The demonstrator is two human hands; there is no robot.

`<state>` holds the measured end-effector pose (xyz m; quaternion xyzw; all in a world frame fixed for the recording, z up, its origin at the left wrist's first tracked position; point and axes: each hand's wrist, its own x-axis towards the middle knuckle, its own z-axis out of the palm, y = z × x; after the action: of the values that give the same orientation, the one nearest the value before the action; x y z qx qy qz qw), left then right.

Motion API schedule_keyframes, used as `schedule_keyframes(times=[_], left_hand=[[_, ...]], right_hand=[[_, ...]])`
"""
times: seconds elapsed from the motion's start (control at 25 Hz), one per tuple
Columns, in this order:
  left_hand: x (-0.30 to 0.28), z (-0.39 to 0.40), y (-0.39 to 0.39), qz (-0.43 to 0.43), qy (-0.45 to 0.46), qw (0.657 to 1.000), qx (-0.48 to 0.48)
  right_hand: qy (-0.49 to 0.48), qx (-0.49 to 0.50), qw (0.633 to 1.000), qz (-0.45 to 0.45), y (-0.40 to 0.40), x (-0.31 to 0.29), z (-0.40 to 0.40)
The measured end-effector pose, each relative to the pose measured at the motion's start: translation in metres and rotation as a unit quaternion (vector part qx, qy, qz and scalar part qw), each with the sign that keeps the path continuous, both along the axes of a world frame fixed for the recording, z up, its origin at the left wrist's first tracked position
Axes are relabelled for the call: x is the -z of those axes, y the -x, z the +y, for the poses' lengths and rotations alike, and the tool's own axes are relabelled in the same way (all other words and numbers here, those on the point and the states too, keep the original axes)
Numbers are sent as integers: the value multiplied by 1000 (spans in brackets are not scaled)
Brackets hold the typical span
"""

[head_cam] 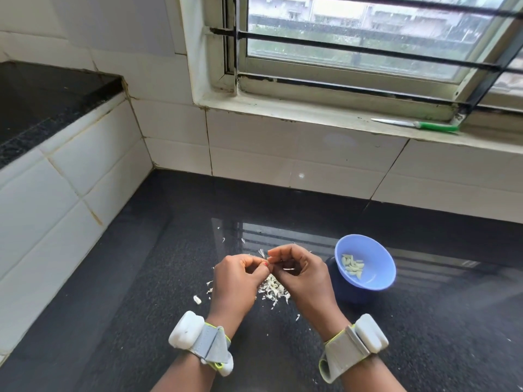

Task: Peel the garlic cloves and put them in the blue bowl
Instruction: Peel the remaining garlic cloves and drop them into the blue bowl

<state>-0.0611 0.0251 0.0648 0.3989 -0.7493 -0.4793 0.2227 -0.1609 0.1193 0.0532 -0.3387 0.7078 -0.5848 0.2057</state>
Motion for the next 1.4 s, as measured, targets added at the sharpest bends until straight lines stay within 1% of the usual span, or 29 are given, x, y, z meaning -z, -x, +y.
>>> schedule_keyframes(times=[0.08,0.12,0.24,0.28,0.32,0.48,0.56,0.64,0.76,0.88,0.96,1.12,1.16,1.32,1.4], left_hand=[[0,0,0,0,-6,1000,-1],[1,0,0,8,-20,1000,-2],[2,-1,-1,58,-110,992,-8],[2,0,-1,72,-135,988,-12],[1,1,-1,84,-149,985,-14],[-2,2,0,101,-179,979,-1],[-2,0,-1,87,-163,983,17],[-1,-2,-2,48,-97,994,32],[-2,-3,-1,-16,29,999,38],[-3,-1,0,-19,70,996,44],[-1,0,1,-9,55,998,33],[4,-3,1,35,-30,999,-1],[5,-3,0,42,-41,998,-2],[8,-3,-1,53,-48,997,11],[6,-4,0,52,-49,997,13]], right_hand=[[-4,-5,1000,-2,0,0,-1],[0,-5,1000,-21,1,0,-1],[26,-23,988,-151,3,-1,1],[24,-36,983,-178,4,0,2],[18,-46,982,-185,4,0,2],[10,-34,984,-174,6,-1,3],[9,-23,982,-186,9,-2,4],[4,-22,982,-187,10,-2,5],[-19,-34,989,-144,11,-3,4],[-26,-41,990,-135,10,-6,2],[-18,-39,987,-152,9,-6,1],[13,-12,979,-202,5,-4,0],[15,-6,980,-200,4,-4,0],[-20,20,996,-89,4,-9,1],[-26,15,998,-47,3,-12,2]])
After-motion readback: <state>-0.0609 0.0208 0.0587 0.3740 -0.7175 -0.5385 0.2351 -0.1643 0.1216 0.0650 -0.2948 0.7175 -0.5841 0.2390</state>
